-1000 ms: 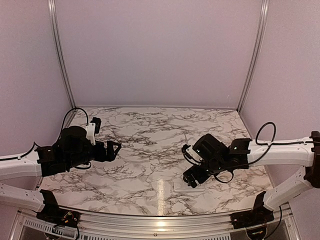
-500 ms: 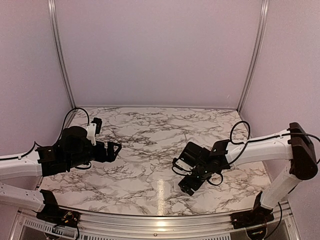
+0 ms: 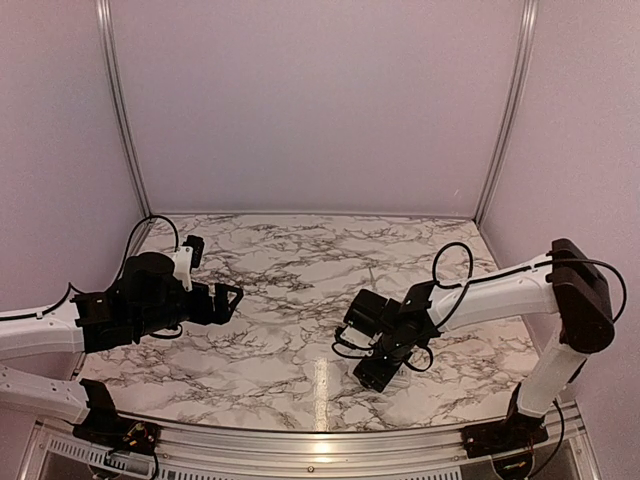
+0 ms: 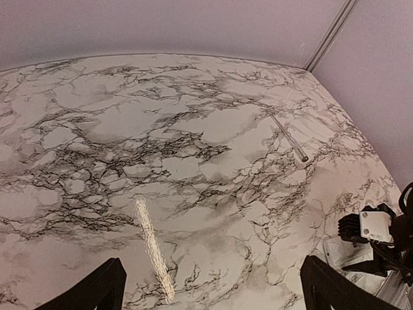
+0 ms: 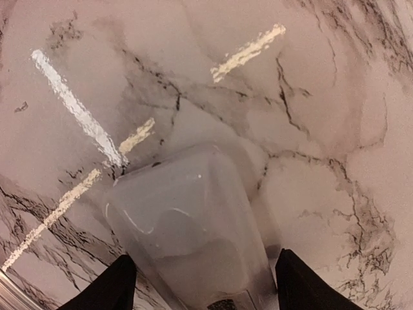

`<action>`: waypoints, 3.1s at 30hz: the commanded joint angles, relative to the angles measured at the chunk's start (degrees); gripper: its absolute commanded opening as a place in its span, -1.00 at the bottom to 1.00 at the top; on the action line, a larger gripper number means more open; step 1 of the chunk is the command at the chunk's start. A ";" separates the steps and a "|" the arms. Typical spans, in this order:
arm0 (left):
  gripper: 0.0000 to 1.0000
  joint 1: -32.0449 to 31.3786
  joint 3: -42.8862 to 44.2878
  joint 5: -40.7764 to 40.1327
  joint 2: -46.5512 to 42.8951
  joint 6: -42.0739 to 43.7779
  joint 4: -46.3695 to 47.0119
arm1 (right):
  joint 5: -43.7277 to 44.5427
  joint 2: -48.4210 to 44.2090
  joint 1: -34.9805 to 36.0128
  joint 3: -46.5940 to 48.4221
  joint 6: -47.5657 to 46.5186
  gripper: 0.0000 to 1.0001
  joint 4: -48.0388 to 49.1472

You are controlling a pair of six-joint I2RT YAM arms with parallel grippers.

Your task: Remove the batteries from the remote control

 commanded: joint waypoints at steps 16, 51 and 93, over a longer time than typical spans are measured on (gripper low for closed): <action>0.98 -0.29 1.61 -1.20 -0.91 0.53 -1.51 | -1.05 2.25 0.47 1.04 -1.67 -0.28 1.14; 0.98 -0.25 -0.50 -9.15 -11.54 -0.90 -3.65 | -6.74 25.99 5.93 31.42 -19.10 -0.26 12.10; 0.98 -0.27 1.45 -7.40 -10.12 -0.27 -3.36 | -6.91 5.88 5.04 0.22 -19.27 0.89 33.80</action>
